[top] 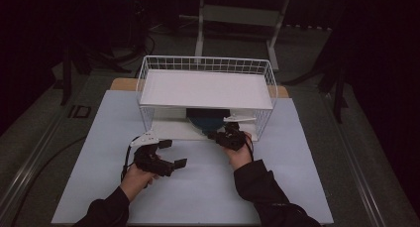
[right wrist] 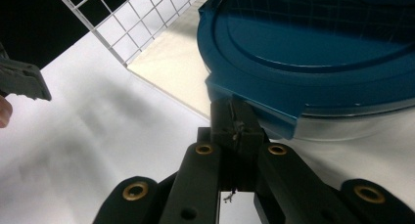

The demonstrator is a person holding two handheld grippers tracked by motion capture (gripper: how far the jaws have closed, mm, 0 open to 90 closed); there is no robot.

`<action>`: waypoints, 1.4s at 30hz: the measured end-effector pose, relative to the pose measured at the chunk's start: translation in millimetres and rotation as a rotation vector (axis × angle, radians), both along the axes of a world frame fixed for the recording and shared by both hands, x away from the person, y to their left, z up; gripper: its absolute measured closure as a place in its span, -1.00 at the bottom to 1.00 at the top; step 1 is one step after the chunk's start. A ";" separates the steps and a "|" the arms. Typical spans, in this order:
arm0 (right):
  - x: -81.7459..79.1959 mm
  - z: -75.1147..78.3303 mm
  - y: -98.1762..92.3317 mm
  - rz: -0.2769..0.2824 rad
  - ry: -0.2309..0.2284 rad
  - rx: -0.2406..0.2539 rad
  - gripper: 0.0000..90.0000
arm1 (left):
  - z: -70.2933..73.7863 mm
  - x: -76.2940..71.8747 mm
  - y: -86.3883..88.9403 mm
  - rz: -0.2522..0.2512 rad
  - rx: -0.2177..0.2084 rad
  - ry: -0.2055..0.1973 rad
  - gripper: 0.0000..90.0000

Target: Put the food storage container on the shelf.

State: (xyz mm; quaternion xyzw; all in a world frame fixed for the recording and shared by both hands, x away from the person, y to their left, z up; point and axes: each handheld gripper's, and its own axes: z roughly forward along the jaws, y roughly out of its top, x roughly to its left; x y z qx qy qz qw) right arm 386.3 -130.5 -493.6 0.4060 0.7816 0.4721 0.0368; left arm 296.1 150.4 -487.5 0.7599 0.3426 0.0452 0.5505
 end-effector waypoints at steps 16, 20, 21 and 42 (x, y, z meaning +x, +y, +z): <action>-37.0 15.2 -0.9 0.066 -0.076 0.073 -0.59 | 10.2 -12.2 -4.9 -0.033 0.014 -0.063 -1.00; -46.5 17.0 -7.5 0.077 -0.089 0.066 -0.65 | 13.3 -16.1 -2.9 -0.034 0.016 -0.071 -1.00; -48.2 17.1 -9.7 0.084 -0.088 0.071 -0.66 | 14.0 -17.2 -2.1 -0.033 0.012 -0.075 -1.00; -104.2 -1.0 -68.1 0.104 -0.115 0.005 -0.67 | 9.3 -34.0 3.9 -0.050 0.030 -0.067 -1.00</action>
